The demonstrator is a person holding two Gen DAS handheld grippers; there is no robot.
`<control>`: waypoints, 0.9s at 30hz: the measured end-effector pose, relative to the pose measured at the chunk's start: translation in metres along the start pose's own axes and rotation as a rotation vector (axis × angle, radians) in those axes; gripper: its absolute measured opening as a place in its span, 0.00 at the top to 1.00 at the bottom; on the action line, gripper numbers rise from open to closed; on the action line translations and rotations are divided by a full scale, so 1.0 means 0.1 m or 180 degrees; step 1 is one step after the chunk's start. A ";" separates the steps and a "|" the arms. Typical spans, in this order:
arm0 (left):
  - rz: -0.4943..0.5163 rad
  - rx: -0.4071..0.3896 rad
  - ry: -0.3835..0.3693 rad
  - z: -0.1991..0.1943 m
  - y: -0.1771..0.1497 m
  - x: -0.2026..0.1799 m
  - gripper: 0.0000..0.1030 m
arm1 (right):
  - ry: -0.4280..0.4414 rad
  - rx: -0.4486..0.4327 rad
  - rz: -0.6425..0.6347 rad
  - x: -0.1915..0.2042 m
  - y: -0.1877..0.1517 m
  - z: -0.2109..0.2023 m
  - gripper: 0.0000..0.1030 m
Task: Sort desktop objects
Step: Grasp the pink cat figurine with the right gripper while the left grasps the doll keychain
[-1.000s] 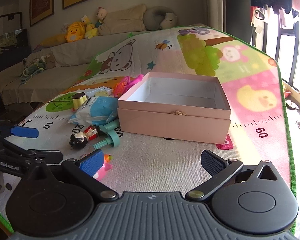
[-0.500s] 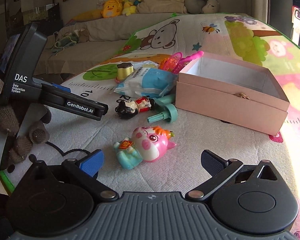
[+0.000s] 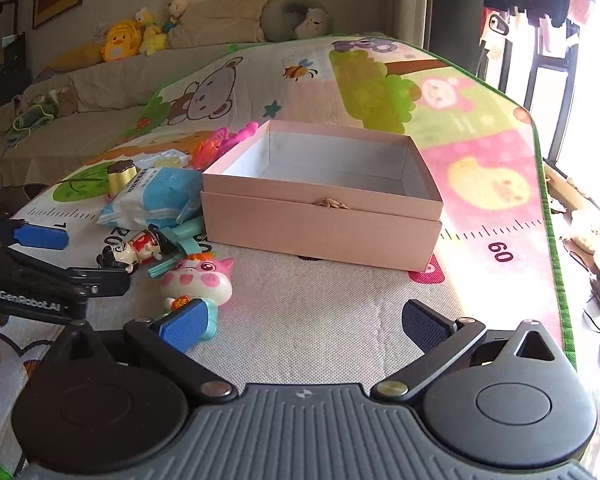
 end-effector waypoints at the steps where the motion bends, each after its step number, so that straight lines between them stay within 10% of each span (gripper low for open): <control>1: -0.0024 0.0037 -0.0001 0.05 0.01 0.00 0.39 | 0.0042 -0.0002 -0.0002 0.01 0.00 -0.01 0.00; 5: -0.0093 0.0023 0.0017 0.09 0.01 0.07 0.57 | 0.0114 0.0000 -0.0008 0.06 0.01 -0.01 0.00; 11: -0.0012 0.0005 -0.0063 -0.17 -0.17 0.25 0.56 | 0.0169 0.0049 -0.0062 0.17 0.04 0.05 0.00; 17: 0.0209 -0.0051 0.0587 -0.31 -0.28 0.54 0.34 | 0.0280 0.0089 -0.0167 0.33 0.04 0.11 0.00; 23: 0.0038 -0.0125 -0.0109 -0.40 -0.17 0.55 0.06 | 0.0363 0.0099 -0.0198 0.41 0.05 0.14 0.00; 27: 0.0129 -0.0021 0.0046 -0.15 -0.11 0.30 0.06 | 0.0371 0.0117 -0.0184 0.39 0.07 0.17 0.00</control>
Point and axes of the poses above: each gripper's, at about its wrist camera, not at the fingertips, and z roughly the way its jaws point, x to its left, y to its top, the point moved 2 cm from there along z, roughly the way its jaws point, and after that the axes turned 2 degrees about -x, right-handed, at the moved point
